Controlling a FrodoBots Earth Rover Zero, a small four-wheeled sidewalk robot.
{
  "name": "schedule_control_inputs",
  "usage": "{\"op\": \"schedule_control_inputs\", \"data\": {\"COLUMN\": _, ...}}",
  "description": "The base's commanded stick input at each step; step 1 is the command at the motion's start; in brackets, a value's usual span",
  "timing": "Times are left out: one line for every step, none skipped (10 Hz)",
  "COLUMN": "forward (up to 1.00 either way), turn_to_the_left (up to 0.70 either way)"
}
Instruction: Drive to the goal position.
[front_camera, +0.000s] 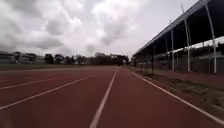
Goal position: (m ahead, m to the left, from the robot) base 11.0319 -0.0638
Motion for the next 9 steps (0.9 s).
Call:
{"op": "schedule_control_inputs", "data": {"forward": 0.70, "turn_to_the_left": 0.00}}
{"op": "schedule_control_inputs", "data": {"forward": 0.70, "turn_to_the_left": 0.00}}
{"op": "schedule_control_inputs", "data": {"forward": 0.70, "turn_to_the_left": 0.00}}
{"op": "schedule_control_inputs", "data": {"forward": 0.70, "turn_to_the_left": 0.00}}
{"op": "schedule_control_inputs", "data": {"forward": 0.70, "turn_to_the_left": 0.00}}
{"op": "schedule_control_inputs", "data": {"forward": 0.70, "turn_to_the_left": -0.02}}
{"op": "schedule_control_inputs", "data": {"forward": 0.70, "turn_to_the_left": -0.04}}
{"op": "schedule_control_inputs", "data": {"forward": 0.70, "turn_to_the_left": -0.07}}
{"op": "schedule_control_inputs", "data": {"forward": 0.70, "turn_to_the_left": -0.09}}
